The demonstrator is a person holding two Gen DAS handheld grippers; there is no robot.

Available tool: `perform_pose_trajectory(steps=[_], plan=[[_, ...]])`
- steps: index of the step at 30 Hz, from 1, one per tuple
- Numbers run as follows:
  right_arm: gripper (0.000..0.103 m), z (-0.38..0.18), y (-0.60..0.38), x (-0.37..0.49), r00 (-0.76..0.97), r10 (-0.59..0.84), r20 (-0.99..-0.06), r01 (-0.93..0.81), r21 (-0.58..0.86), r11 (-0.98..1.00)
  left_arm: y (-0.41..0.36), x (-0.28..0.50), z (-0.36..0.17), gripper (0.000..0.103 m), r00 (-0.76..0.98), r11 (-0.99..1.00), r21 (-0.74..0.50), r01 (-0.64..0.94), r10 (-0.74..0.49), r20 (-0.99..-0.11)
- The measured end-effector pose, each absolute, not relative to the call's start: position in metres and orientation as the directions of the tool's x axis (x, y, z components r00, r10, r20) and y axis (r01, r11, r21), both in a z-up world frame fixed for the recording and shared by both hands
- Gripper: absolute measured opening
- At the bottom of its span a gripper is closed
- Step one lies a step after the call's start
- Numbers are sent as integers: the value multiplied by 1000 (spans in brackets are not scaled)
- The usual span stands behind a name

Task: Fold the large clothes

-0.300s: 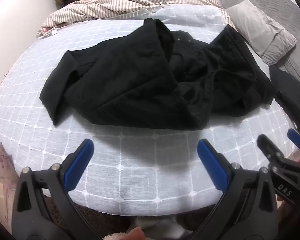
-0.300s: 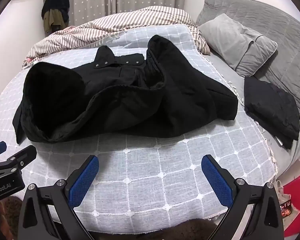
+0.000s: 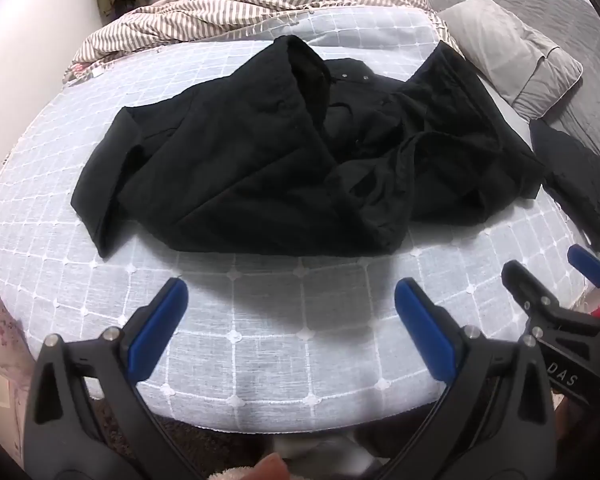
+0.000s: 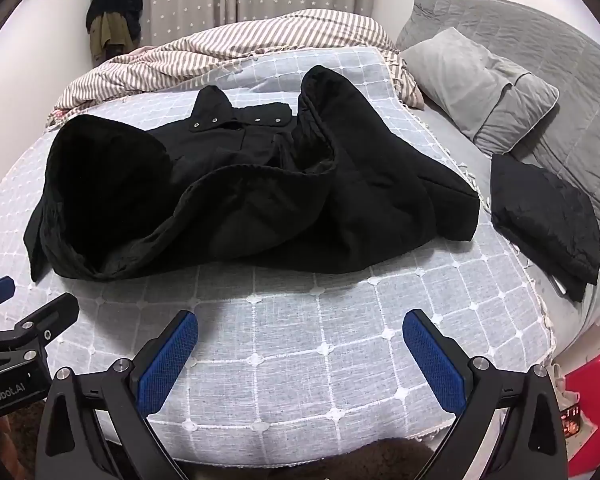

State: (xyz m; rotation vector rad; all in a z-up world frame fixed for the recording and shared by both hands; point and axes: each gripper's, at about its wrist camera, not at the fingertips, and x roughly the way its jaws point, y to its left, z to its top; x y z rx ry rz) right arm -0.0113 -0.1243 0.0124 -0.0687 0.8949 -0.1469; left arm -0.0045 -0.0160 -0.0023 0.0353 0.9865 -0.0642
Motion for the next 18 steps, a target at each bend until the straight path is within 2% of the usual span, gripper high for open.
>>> perform_pose_trajectory(steps=[18], plan=[[103,7,-127,-8,606,-154,-780,93,-123,988,-13,-1,-4,103,548,997,5,73,-36,-836]])
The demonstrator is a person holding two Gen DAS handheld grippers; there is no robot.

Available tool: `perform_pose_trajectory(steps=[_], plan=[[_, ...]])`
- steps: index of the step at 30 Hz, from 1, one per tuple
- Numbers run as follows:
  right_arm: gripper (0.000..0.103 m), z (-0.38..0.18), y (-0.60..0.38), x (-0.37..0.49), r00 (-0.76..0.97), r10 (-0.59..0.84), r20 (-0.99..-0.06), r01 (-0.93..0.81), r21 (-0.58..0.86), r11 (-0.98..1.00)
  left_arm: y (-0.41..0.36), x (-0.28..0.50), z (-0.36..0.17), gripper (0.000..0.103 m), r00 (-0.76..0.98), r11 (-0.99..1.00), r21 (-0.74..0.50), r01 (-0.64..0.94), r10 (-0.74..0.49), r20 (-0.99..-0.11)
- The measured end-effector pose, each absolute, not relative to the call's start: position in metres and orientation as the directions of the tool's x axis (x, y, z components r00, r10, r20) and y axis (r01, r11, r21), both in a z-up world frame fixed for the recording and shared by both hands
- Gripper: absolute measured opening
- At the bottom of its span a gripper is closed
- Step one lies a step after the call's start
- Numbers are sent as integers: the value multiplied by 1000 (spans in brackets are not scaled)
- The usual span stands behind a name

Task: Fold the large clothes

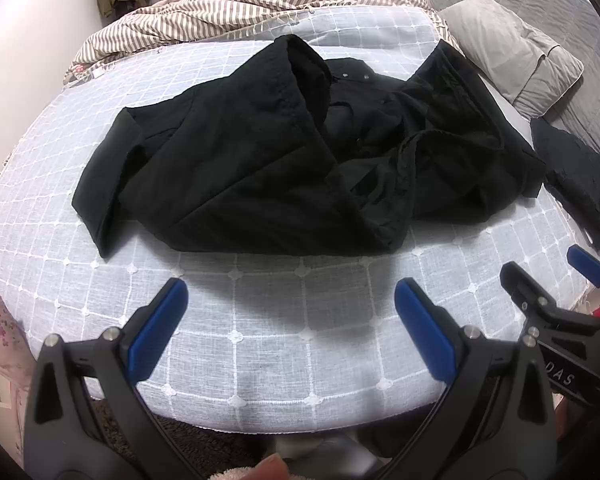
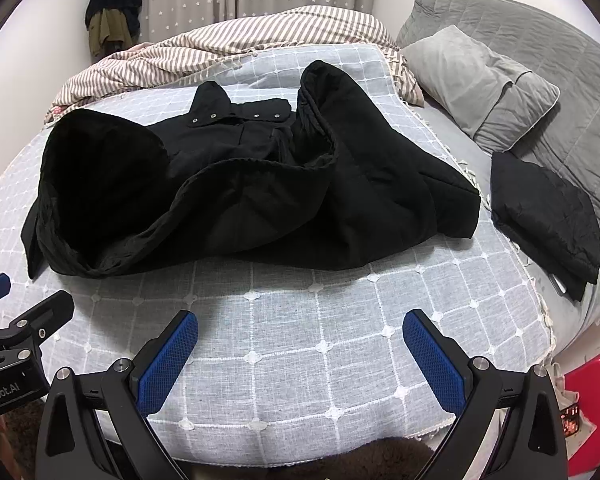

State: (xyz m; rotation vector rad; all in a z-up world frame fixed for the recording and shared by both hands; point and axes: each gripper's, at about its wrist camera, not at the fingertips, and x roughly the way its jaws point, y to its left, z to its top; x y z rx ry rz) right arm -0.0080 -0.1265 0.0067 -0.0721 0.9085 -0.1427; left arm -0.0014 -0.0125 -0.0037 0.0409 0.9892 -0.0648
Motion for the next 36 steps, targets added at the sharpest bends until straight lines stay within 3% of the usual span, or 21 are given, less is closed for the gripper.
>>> perform_pose_trajectory(steps=[36], plan=[[103,9,-122,-9,608,-150,-779,81,-127,989,-13,-2,-2,103,548,997,-1,79,-44,-835]])
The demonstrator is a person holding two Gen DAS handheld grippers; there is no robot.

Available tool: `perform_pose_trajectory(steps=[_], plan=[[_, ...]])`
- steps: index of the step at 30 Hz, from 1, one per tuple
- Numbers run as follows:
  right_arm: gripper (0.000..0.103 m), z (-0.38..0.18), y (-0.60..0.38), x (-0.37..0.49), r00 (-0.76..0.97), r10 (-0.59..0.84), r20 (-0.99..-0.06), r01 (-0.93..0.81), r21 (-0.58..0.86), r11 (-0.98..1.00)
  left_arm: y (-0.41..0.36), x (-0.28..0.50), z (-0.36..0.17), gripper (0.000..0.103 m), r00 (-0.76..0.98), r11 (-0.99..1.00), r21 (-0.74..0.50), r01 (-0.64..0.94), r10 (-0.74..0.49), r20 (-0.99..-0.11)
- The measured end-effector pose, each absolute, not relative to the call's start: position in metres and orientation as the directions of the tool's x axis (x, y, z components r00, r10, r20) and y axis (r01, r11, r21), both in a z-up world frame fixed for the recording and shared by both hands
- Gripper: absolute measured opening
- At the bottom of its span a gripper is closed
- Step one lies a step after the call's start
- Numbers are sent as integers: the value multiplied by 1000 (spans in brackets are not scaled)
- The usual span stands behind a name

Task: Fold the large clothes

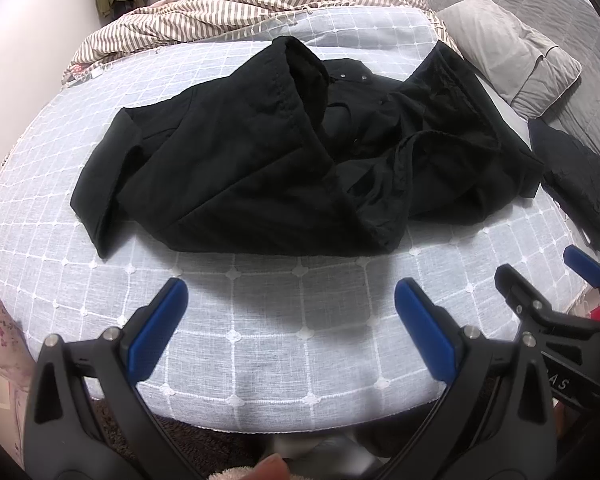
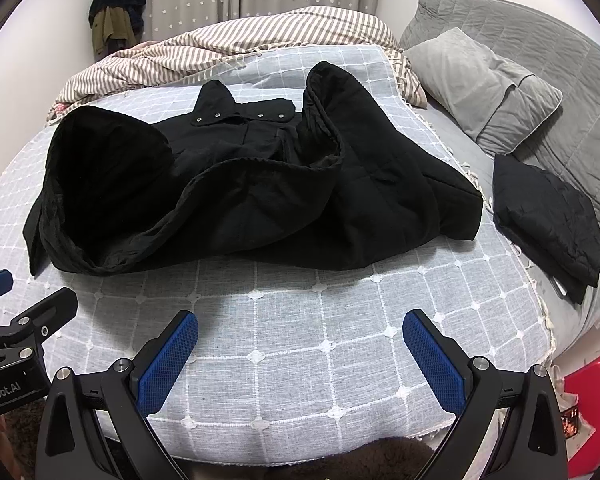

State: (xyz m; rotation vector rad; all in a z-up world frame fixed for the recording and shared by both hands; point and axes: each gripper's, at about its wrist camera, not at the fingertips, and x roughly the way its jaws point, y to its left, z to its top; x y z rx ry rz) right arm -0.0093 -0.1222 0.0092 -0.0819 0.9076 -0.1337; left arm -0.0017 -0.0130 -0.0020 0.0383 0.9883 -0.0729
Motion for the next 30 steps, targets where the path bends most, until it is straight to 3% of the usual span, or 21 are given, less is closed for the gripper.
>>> perform_pose_trajectory(steps=[30], plan=[[103,6,-124,-9,609,-131,-782,70,-111,991,-13,-2,-1,103,547,998,9,69,-30,-836]])
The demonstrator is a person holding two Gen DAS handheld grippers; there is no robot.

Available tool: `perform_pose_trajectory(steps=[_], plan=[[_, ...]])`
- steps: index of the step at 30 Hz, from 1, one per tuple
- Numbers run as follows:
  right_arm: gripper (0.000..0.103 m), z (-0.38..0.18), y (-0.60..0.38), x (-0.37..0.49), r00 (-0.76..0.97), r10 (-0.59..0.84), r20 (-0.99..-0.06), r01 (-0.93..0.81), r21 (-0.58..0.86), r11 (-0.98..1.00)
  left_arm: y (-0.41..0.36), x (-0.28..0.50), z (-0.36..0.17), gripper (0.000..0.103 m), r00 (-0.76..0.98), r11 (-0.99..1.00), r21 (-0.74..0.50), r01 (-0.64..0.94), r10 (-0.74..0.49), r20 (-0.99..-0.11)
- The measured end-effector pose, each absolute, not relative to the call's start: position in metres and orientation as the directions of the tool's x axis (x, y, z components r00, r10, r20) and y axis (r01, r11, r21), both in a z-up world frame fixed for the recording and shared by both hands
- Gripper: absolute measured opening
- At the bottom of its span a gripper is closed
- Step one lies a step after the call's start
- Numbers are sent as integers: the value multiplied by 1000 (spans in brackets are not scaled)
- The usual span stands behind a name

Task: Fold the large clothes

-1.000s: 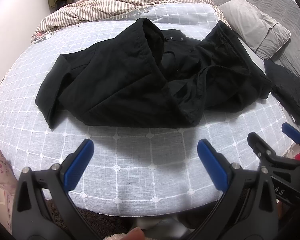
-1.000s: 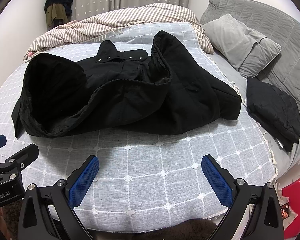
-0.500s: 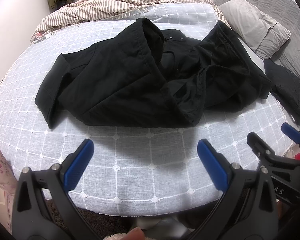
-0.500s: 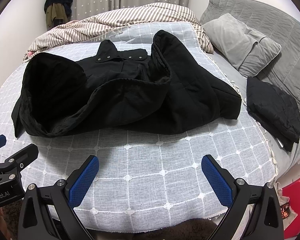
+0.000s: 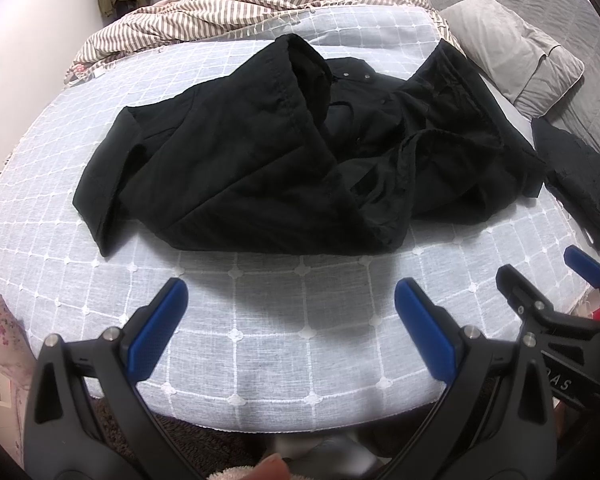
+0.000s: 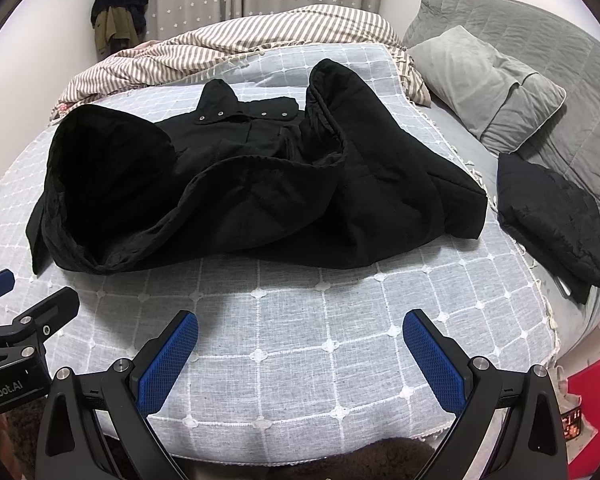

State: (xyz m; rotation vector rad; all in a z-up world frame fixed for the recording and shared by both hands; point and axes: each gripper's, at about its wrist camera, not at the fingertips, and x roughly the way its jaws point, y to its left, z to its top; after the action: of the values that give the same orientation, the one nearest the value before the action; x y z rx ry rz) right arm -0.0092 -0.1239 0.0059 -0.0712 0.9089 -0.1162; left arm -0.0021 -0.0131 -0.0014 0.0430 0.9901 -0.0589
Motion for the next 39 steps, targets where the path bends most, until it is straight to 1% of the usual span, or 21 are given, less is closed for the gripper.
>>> perform_pose_trajectory(steps=[15,21,25,28,32,34,37,39], plan=[[103,2,-122,0,602,-120,-789,50,-112,992,-7,4,-3,103,562,998,23,51,-10,-827],[103,7,-126,14,615,-75,-785,-9,-102,995,9,15,5,103,590,997,-37,66,-69,-805],[103,18,-141,30,637,-13,-771,-41,-50,998,32,27,15,103,619,987,-131,95,-162,-769],[103,24,-160,45,645,21,-764,-28,3,1000,50,40,21,103,625,979,-172,109,-202,-754],[103,26,-192,74,597,100,-796,-21,109,994,68,56,29,103,631,974,-202,103,-221,-744],[103,29,-205,90,586,98,-805,-1,120,993,73,63,34,103,646,971,-211,112,-233,-727],[103,38,-214,113,596,81,-799,28,122,992,67,76,44,103,650,965,-214,150,-259,-714],[103,44,-219,136,596,134,-792,26,186,982,60,80,48,103,657,963,-207,173,-270,-704]])
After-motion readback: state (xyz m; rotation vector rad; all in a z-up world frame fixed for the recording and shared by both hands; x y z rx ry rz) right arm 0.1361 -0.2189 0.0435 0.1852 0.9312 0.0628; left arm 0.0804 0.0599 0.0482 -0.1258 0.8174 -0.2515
